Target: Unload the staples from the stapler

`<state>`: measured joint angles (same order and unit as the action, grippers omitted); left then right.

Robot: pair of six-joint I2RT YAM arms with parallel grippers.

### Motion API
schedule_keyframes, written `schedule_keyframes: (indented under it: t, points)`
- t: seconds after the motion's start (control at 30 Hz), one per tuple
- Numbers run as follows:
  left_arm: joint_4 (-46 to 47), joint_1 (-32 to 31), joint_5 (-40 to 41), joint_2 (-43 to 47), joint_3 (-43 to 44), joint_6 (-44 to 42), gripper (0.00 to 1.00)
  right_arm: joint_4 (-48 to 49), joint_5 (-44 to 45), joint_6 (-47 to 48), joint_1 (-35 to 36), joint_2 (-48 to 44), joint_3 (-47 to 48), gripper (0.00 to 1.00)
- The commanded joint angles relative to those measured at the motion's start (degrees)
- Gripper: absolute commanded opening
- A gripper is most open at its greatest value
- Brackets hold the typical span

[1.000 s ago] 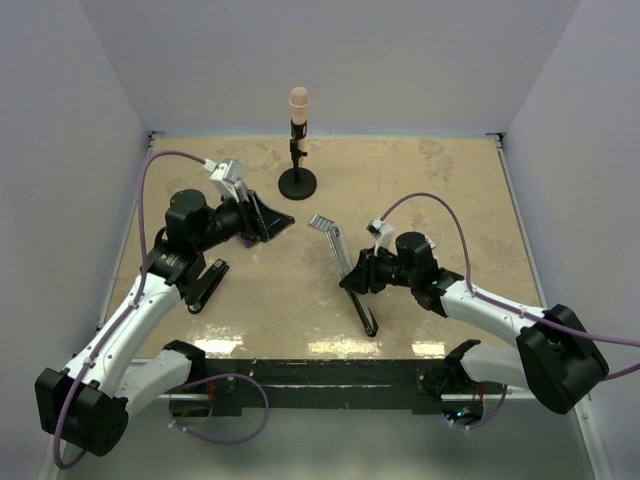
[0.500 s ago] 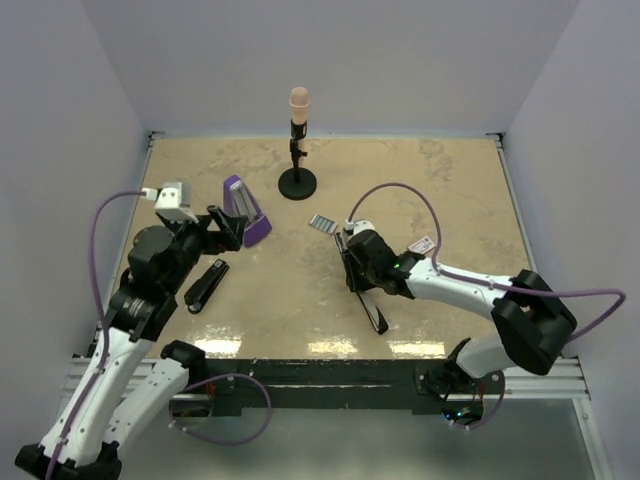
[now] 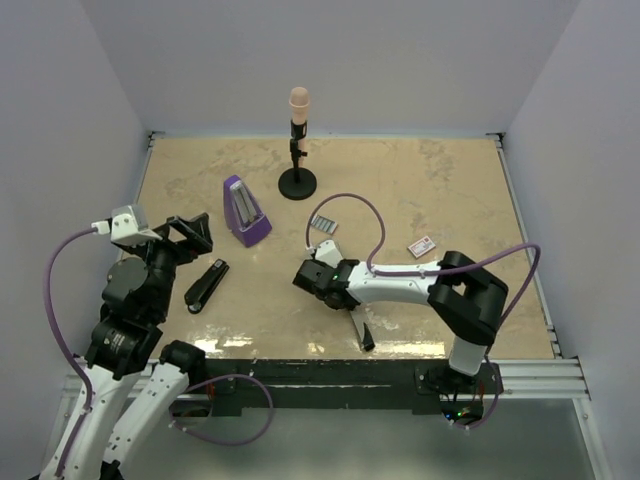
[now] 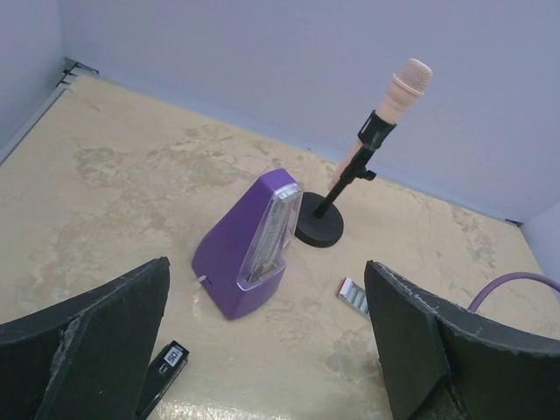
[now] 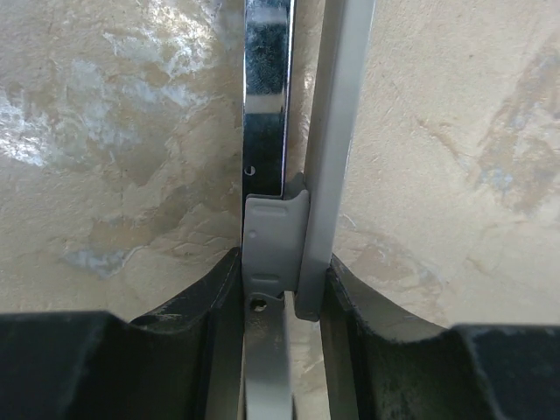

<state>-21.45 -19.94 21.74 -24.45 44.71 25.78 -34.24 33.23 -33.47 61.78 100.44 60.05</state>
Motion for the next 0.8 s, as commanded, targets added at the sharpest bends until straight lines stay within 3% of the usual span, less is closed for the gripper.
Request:
schedule_keyframes:
  t: [0.0,0.4,0.77]
  points:
    - [0.53,0.17,4.45,2.91,-0.67,1.11,0.97,-10.83,12.28,-6.85,3.52,4.39,7.35,0.00]
    - [0.36,0.17,5.07,3.44,-0.94,1.38,0.97,-28.60,21.70,-17.06,11.69,18.12,16.93,0.00]
    - [1.06,0.17,3.58,3.09,-1.29,0.94,0.97,-21.94,17.48,-12.15,11.61,11.63,14.66,0.00]
